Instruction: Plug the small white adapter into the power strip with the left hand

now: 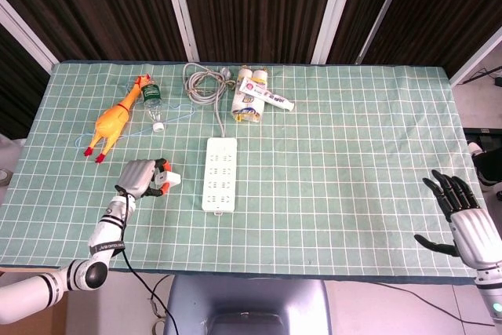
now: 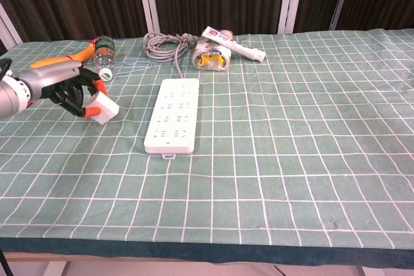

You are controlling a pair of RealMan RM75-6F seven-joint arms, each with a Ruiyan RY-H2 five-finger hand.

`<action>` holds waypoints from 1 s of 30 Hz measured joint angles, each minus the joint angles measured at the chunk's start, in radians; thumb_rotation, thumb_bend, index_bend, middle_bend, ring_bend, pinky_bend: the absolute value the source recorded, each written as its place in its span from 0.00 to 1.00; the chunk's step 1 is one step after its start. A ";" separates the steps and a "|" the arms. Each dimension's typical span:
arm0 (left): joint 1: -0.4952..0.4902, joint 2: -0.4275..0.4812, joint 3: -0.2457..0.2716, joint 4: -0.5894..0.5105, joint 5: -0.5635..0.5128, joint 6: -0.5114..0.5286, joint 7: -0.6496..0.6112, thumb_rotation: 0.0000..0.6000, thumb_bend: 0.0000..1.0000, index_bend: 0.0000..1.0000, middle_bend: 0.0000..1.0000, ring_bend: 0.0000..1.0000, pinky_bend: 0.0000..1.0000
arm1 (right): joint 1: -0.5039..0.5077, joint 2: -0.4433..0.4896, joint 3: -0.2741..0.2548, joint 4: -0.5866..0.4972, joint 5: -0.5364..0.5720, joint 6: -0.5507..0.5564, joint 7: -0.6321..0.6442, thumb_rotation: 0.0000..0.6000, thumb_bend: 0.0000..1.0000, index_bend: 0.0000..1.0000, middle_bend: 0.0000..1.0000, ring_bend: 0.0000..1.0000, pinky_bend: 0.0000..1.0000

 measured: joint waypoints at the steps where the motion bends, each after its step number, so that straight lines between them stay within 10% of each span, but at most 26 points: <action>1: -0.006 0.007 -0.002 -0.012 0.000 0.000 0.014 1.00 0.37 0.70 0.71 0.56 0.45 | 0.000 0.000 0.000 -0.002 0.000 0.001 -0.001 1.00 0.00 0.00 0.06 0.00 0.05; 10: -0.128 0.029 -0.009 -0.105 -0.103 0.025 0.344 1.00 0.37 0.71 0.75 0.59 0.45 | 0.005 0.000 0.002 -0.009 0.001 -0.009 -0.013 1.00 0.00 0.00 0.06 0.00 0.05; 20: -0.358 -0.044 -0.027 -0.142 -0.502 0.122 0.763 1.00 0.38 0.72 0.76 0.60 0.45 | 0.004 -0.003 0.003 0.000 0.014 -0.018 -0.008 1.00 0.00 0.00 0.06 0.00 0.05; 30: -0.483 -0.108 -0.053 -0.144 -0.709 0.216 0.898 1.00 0.38 0.72 0.76 0.60 0.45 | 0.003 -0.008 0.003 0.011 0.016 -0.021 0.001 1.00 0.00 0.00 0.06 0.00 0.05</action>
